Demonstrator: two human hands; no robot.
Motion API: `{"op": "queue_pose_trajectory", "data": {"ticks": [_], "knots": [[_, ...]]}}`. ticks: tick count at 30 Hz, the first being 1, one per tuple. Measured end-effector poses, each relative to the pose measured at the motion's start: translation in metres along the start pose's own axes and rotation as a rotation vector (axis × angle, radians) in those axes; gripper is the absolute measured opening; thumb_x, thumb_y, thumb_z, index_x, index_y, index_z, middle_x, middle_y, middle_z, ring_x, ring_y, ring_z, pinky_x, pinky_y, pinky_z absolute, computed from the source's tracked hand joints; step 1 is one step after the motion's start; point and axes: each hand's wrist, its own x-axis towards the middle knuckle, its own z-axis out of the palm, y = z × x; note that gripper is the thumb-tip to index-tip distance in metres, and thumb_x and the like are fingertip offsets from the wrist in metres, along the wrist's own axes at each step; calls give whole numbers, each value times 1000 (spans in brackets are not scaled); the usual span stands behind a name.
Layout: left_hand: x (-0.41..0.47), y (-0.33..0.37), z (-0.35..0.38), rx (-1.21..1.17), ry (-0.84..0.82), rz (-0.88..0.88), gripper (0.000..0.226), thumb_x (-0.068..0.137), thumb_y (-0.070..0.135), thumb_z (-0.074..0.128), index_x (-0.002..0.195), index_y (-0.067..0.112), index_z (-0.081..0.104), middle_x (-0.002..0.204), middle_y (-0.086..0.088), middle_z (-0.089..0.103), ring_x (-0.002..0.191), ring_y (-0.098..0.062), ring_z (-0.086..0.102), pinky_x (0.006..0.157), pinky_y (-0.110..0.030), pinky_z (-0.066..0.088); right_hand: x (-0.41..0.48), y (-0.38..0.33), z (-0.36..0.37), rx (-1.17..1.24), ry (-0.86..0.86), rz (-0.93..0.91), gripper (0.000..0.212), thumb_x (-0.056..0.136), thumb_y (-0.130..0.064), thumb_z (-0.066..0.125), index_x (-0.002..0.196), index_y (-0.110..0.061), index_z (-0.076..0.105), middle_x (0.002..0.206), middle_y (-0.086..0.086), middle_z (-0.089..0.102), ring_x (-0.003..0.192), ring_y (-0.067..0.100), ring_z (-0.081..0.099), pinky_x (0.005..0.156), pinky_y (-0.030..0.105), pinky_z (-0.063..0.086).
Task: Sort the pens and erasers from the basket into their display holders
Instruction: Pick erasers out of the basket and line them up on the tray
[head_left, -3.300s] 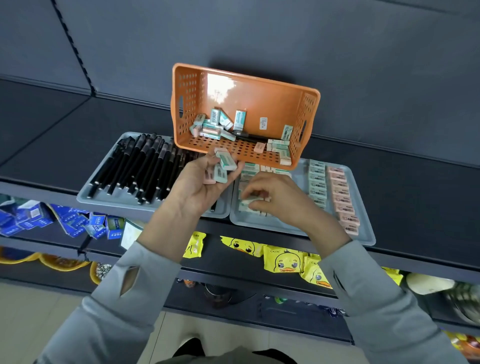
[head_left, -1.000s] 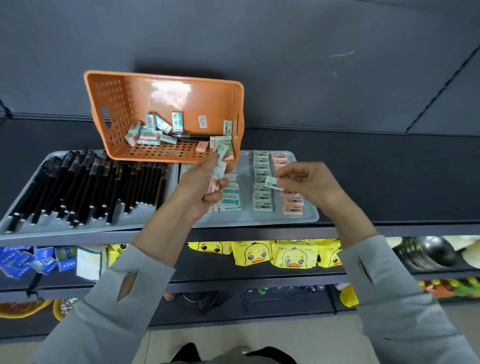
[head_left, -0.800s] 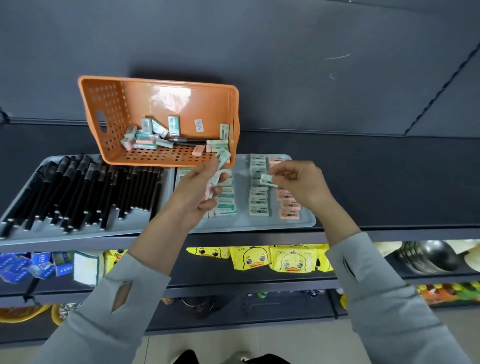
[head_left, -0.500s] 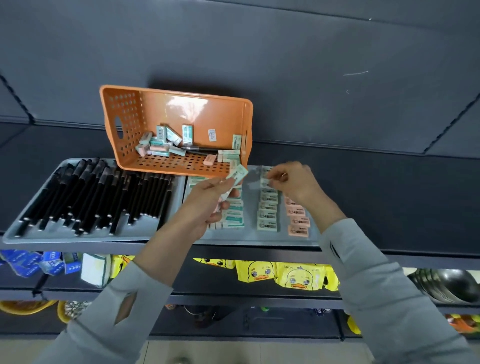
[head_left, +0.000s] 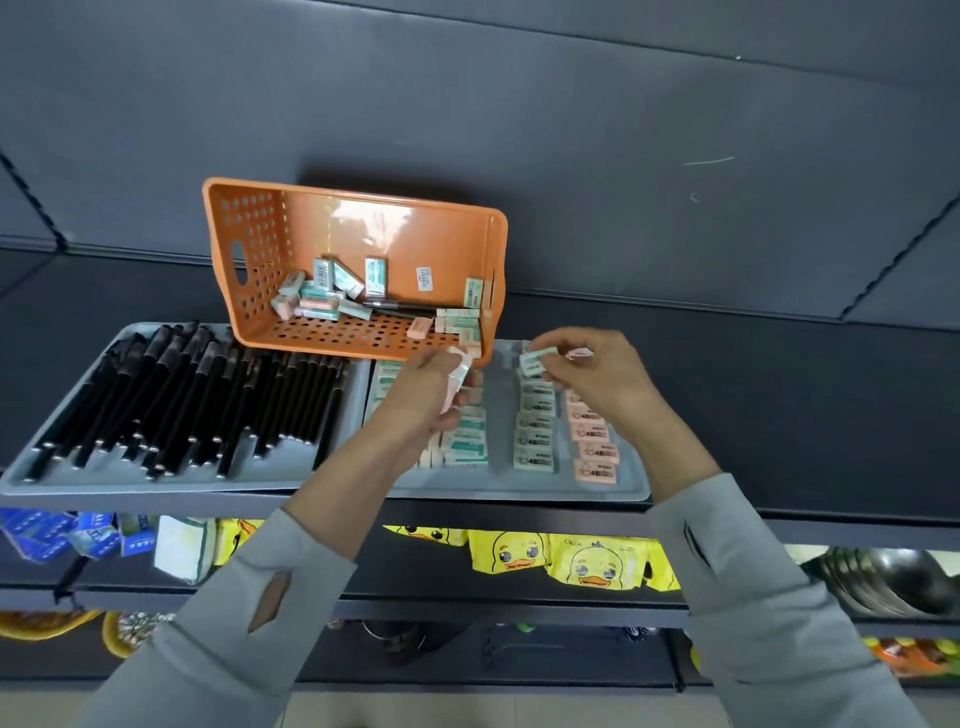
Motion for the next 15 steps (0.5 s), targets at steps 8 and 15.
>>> {"op": "queue_pose_trajectory", "data": {"ticks": [8, 15], "knots": [[-6, 0, -7, -107, -32, 2, 23, 102, 8, 44, 123, 12, 53, 98, -9, 67, 74, -14, 58, 47, -18, 35, 7, 4, 4, -397, -164, -28, 25, 85, -6, 68, 96, -28, 65, 91, -5, 64, 81, 6, 61, 71, 9, 47], [-3, -5, -20, -183, -106, -18, 31, 100, 3, 46, 120, 20, 63, 95, -1, 75, 81, -11, 70, 92, -31, 44, 0, 10, 20, -586, -154, -181, 31, 79, -15, 74, 107, -29, 71, 93, -6, 61, 86, 13, 58, 78, 31, 50]]}}
